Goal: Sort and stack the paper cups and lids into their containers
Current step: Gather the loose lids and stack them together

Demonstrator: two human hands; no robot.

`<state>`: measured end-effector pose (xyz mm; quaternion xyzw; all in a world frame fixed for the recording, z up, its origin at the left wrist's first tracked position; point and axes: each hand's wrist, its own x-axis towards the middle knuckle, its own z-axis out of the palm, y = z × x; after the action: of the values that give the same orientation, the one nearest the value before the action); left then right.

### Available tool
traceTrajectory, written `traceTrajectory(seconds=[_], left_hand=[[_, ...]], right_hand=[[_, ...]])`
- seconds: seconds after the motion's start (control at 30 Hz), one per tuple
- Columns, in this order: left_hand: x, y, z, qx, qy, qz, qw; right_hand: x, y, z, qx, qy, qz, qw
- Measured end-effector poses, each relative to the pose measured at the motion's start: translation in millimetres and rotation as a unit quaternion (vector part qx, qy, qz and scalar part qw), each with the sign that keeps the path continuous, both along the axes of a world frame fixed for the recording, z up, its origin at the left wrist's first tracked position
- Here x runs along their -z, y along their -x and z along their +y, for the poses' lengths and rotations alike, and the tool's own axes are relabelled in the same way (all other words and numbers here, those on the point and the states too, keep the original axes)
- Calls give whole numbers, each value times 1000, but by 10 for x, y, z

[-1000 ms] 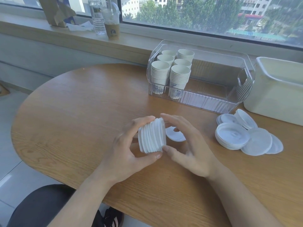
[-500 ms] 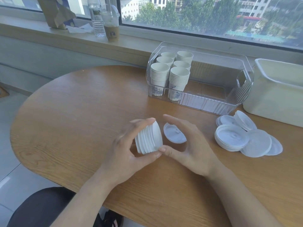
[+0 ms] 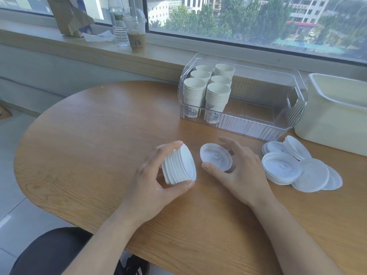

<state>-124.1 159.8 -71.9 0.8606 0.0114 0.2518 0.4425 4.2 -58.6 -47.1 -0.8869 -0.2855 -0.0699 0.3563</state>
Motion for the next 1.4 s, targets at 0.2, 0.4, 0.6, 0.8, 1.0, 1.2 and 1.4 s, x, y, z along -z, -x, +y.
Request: traceTrajectory(seconds=[0.2, 0.4, 0.6, 0.8, 1.0, 1.2, 1.4], left_hand=[[-17, 28, -10, 4, 7, 4, 1000], [-51, 35, -12, 11, -23, 10, 1000], [-69, 51, -28, -14, -62, 9, 998], [-146, 17, -102, -2, -68, -6, 998], [-195, -87, -139, 9, -91, -2, 996], [-291, -246, -176, 44, -94, -4, 995], [-315, -360, -231, 50, -97, 1, 994]], right_hand=[[-77, 116, 79, -162, -201, 157, 953], [-64, 223, 170, -223, -229, 197, 927], [-55, 231, 172, -241, -193, 188, 932], [-65, 197, 112, -232, -175, 168, 942], [-85, 133, 67, -224, -182, 164, 943], [-105, 69, -1, -240, -197, 231, 922], [-151, -26, -67, -234, -196, 224, 926]])
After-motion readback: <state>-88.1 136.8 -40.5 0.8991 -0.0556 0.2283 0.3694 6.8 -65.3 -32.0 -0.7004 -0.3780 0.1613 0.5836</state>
